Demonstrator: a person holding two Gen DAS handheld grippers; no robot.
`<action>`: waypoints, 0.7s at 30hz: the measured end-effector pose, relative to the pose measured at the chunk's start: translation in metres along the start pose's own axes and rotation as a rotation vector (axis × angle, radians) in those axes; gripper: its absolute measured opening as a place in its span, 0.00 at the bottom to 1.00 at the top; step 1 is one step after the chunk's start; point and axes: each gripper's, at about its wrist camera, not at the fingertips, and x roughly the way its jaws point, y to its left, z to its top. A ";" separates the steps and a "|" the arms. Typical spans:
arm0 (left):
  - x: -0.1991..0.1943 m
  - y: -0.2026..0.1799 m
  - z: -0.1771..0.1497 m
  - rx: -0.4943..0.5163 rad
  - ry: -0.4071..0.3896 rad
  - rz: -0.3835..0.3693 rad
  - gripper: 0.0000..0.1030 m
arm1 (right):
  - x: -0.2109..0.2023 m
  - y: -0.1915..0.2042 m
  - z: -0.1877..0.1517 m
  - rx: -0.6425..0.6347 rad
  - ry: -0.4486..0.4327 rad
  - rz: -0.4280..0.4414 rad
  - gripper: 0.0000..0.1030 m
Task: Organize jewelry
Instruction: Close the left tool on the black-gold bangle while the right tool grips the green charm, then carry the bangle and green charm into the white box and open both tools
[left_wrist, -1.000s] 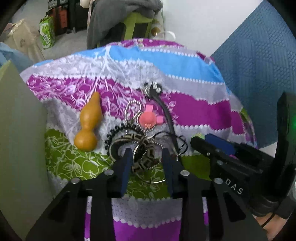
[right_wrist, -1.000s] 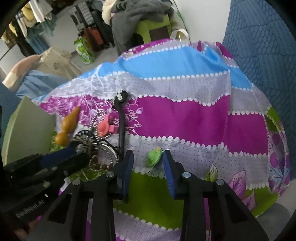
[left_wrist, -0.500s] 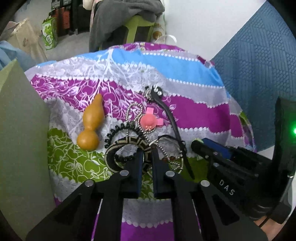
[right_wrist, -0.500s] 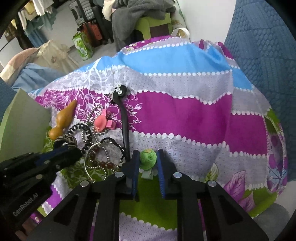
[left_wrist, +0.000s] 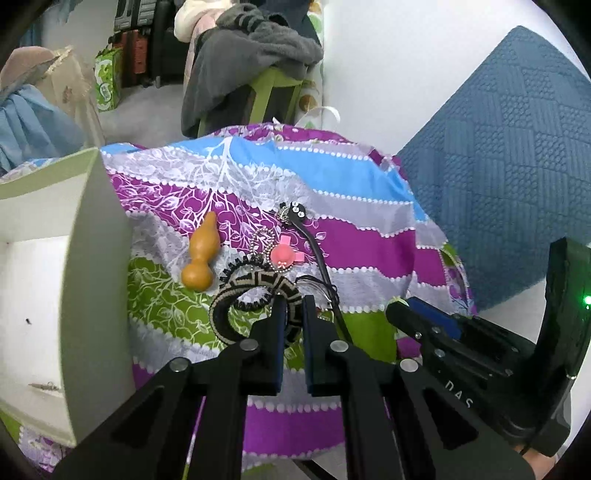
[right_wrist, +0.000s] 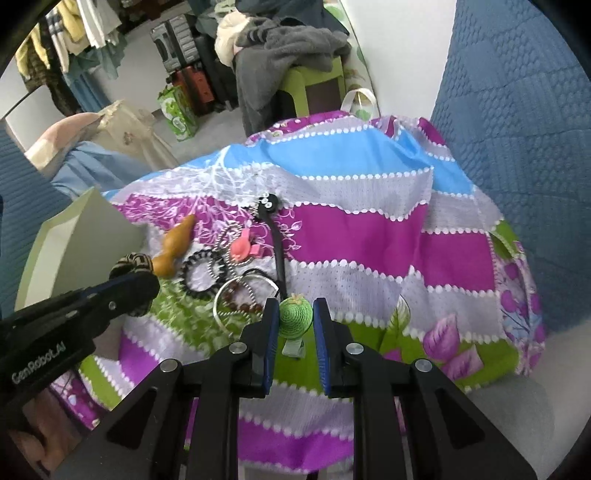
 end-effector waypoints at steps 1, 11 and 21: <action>-0.006 -0.001 -0.002 0.006 -0.007 0.000 0.08 | -0.007 0.001 -0.004 0.000 -0.005 -0.002 0.15; -0.053 0.003 -0.027 0.001 -0.028 -0.014 0.08 | -0.049 0.016 -0.026 0.009 -0.040 -0.006 0.15; -0.130 0.004 -0.003 0.021 -0.142 -0.031 0.08 | -0.112 0.042 0.000 -0.003 -0.163 -0.004 0.15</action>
